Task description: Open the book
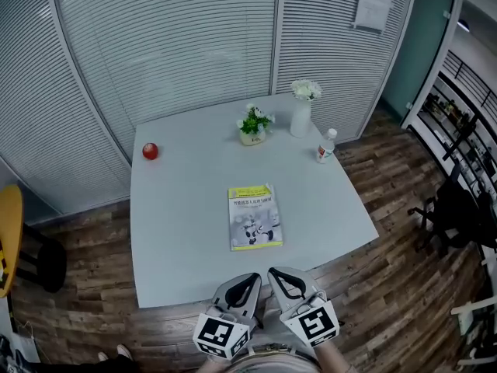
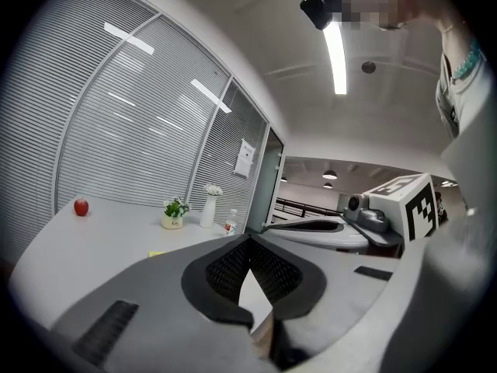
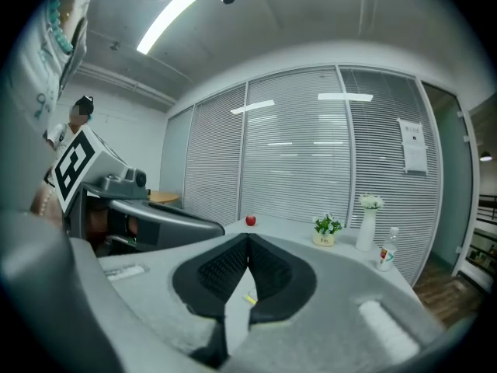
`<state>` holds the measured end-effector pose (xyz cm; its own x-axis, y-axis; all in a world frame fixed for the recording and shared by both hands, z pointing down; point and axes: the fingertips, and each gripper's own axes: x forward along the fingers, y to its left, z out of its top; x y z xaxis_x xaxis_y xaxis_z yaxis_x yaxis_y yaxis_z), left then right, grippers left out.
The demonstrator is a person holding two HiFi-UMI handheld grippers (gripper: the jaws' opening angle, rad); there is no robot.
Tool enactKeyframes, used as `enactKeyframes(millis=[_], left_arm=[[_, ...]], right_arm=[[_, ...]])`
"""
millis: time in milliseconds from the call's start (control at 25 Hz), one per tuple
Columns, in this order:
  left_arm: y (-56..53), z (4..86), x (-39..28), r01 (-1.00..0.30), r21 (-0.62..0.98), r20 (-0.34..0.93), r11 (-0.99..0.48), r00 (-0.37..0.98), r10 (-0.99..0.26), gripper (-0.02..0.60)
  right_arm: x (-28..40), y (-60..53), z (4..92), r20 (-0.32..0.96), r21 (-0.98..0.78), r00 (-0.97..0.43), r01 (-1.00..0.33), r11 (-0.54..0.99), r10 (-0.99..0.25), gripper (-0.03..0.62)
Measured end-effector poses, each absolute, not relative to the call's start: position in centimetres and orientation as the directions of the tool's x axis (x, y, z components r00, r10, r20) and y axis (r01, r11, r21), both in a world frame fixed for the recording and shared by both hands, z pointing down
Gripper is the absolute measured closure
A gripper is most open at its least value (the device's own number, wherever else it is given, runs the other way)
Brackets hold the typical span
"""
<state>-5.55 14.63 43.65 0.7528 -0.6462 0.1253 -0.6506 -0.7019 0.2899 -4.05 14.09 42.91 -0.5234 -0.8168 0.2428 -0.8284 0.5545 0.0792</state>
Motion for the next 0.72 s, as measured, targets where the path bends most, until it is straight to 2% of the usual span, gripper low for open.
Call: enactKeyframes(millis=[720], left_arm=[[4.9, 43.5, -0.7, -0.676, 0.268, 0.147, -0.687, 0.733, -0.664, 0.583]], right_arm=[[0.0, 4.4, 43.1, 0.241, 0.069, -0.585, -0.786, 0.615, -0.775, 0.591]])
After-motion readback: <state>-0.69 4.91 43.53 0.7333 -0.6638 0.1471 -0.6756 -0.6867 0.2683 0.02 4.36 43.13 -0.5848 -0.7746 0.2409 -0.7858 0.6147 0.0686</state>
